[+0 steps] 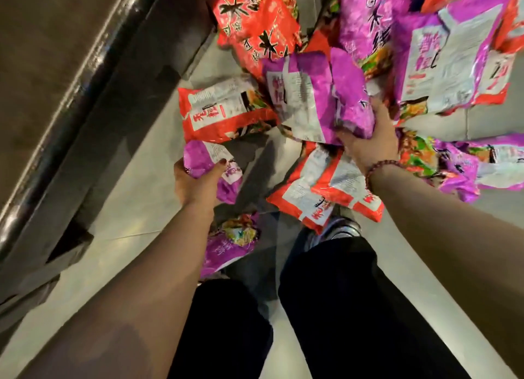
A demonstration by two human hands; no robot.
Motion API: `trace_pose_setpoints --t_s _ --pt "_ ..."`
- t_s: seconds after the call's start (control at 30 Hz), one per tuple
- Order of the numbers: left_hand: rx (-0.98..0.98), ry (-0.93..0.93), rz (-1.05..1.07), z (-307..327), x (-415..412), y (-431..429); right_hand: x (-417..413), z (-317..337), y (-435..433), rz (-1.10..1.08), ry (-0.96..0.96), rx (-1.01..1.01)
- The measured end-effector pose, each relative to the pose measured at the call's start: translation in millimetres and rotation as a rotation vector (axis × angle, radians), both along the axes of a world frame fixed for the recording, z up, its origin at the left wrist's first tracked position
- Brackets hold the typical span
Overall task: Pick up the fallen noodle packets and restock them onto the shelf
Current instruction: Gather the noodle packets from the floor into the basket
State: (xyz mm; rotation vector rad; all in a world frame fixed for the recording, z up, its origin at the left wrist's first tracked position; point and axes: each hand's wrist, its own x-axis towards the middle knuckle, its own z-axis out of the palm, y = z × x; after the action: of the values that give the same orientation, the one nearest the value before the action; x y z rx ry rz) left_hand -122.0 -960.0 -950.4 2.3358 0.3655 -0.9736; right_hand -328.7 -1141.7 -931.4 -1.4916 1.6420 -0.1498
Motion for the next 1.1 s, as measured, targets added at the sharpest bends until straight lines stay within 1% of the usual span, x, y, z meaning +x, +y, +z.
trace_pose_setpoints --t_s 0.1,0.2,0.27,0.37,0.5,0.63,0.77,0.83,0.9,1.0,1.1 --pt "-0.029 -0.001 -0.009 -1.8 4.1 11.9 4.2 0.7 1.3 -0.064 -0.006 -0.009" --pt "-0.044 0.002 -0.033 13.6 8.0 19.6 7.6 14.8 4.7 -0.091 -0.002 0.01" --pt "-0.074 0.034 -0.017 33.7 8.9 27.6 11.5 35.4 11.3 -0.094 -0.03 0.031" --pt "-0.188 0.109 0.101 78.1 6.9 40.8 15.8 75.8 23.9 -0.118 -0.095 0.124" --pt "-0.388 0.191 0.26 165.6 1.4 55.6 20.6 148.4 46.5 -0.117 -0.166 0.342" --pt "-0.529 0.267 0.38 267.3 -5.4 72.6 28.2 232.3 72.0 -0.099 -0.205 0.463" --pt "-0.669 0.325 0.467 364.4 -10.5 92.2 36.0 327.4 90.1 0.021 -0.257 0.591" --pt "-0.722 0.324 0.499 410.7 -13.6 102.7 37.9 373.1 98.9 0.063 -0.273 0.623" --pt "-0.761 0.329 0.511 456.6 -17.7 111.6 40.9 412.5 102.5 0.091 -0.302 0.612" --pt "-0.814 0.315 0.502 510.3 -31.5 125.6 45.0 462.8 107.6 0.134 -0.366 0.616" --pt "-0.869 0.254 0.618 546.4 -49.7 143.7 56.0 498.9 114.3 0.22 -0.406 0.626"
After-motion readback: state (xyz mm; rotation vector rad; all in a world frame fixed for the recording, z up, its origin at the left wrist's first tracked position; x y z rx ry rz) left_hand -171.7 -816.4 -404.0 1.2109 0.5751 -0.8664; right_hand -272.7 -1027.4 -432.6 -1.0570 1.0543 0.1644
